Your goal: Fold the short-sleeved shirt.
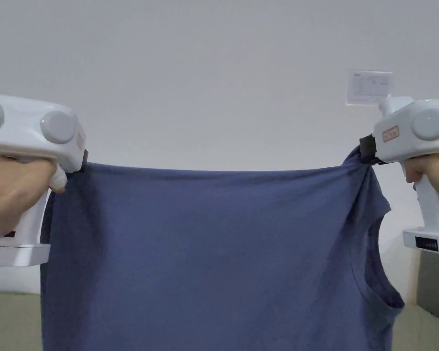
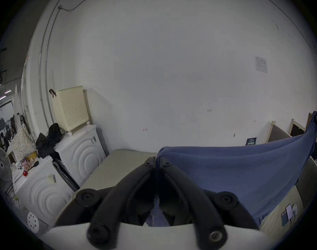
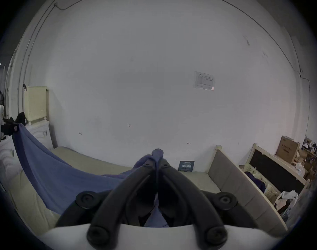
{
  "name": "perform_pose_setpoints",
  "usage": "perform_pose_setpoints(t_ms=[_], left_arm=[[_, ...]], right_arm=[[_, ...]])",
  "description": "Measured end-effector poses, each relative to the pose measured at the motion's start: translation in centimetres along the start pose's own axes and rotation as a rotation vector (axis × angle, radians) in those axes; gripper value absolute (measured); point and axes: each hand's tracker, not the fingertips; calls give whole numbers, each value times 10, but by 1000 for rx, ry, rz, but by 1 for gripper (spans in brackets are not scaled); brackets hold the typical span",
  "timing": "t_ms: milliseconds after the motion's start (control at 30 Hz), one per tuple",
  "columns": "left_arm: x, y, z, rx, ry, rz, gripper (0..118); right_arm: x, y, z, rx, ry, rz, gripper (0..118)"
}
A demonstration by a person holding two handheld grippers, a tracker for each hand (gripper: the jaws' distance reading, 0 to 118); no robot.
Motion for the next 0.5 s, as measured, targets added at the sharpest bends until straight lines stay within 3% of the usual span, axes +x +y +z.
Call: perform_pose_setpoints(t_ms=[233,500], left_arm=[[19,-1,-61,-6,46,-17,1],[37,-56,-135,-41,55,-11,1]], right_arm=[[-9,-6,-63,4,-9,-14,3],[-22,-70,-130,-65,-4,-27,3]])
